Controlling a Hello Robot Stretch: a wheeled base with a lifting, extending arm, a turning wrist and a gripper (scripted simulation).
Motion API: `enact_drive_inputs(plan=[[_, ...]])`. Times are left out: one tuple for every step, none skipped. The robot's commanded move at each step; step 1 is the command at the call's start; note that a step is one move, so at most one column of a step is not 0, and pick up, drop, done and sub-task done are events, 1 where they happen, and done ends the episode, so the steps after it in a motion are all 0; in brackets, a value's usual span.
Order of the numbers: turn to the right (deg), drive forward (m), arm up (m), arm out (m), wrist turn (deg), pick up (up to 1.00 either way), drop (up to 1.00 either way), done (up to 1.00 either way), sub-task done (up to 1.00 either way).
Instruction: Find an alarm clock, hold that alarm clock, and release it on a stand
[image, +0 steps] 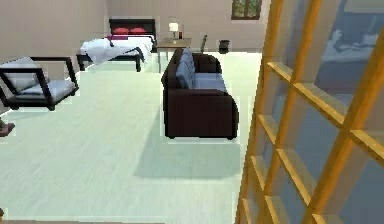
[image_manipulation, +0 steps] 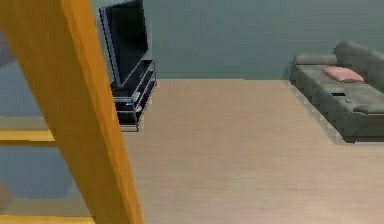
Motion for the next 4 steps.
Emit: enact_drive_inputs(plan=[[0.0, 0.25, 0.00, 0.00, 0.0, 0.00, 0.00, 0.00, 0.00], [-6.0, 0.00, 0.00, 0.00, 0.0, 0.00, 0.00, 0.00, 0.00], [0.0, 0.95, 0.00, 0.00, 0.0, 0.00, 0.00, 0.00, 0.00], [45.0, 0.00, 0.00, 0.00, 0.0, 0.00, 0.00, 0.00, 0.00]])
